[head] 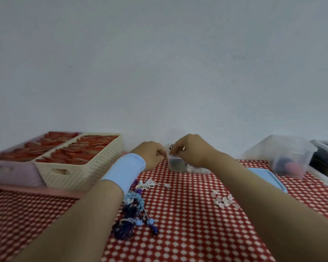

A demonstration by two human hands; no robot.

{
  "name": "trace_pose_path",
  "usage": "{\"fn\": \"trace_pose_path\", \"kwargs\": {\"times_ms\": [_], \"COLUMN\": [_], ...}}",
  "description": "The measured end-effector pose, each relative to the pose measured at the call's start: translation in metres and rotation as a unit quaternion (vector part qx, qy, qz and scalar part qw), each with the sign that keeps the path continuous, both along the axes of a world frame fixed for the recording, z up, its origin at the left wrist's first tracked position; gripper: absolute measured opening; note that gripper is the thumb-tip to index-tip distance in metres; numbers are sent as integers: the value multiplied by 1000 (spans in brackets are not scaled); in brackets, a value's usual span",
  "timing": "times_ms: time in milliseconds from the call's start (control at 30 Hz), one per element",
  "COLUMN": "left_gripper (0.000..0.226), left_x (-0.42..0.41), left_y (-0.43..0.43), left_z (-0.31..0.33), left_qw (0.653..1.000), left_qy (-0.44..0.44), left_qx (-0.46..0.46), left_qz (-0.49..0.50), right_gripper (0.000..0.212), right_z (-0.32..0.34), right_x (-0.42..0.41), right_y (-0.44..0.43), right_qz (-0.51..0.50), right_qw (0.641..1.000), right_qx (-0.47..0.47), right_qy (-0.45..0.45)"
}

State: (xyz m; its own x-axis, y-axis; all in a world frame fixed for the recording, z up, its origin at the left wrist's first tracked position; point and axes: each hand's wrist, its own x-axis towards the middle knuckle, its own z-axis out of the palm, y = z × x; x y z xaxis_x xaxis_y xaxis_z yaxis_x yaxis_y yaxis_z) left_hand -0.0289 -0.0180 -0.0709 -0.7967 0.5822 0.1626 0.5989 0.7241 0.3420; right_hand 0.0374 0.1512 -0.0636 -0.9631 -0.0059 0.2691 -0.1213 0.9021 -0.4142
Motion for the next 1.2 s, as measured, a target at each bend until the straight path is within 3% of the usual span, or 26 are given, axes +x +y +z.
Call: {"fn": "trace_pose_path", "kwargs": {"times_ms": [133,267,500,800,867,1067,1200], "left_gripper": [26,30,16,19,20,20,19], "left_x": [17,25,33,48,56,81,91], "left_y": [-30,-54,-64,-36,-25,5,20], "left_z": [-9,-23,-25,-13,-8,-13,-36], "left_qw": [996,983,994,995,992,984,989], "left_qy": [-16,-71,-54,-46,-45,-59,-61], "left_qx": [-87,-167,-92,89,121,155,133], "left_qz": [19,36,33,2,-16,-60,-36], "right_gripper": [26,53,26,5,15,15,14], "right_z": [-16,-40,-67,-39,-34,-41,-50], "right_x": [7,9,5,39,52,94,110], "right_y": [-38,-67,-80,-35,-17,27,40], "right_qz": [36,60,11,21,27,-19,-35], "right_qw": [996,987,990,984,972,952,956], "right_qx": [45,73,95,-166,-226,-297,-277], "right_qy": [-71,-131,-107,-64,-56,-73,-90]}}
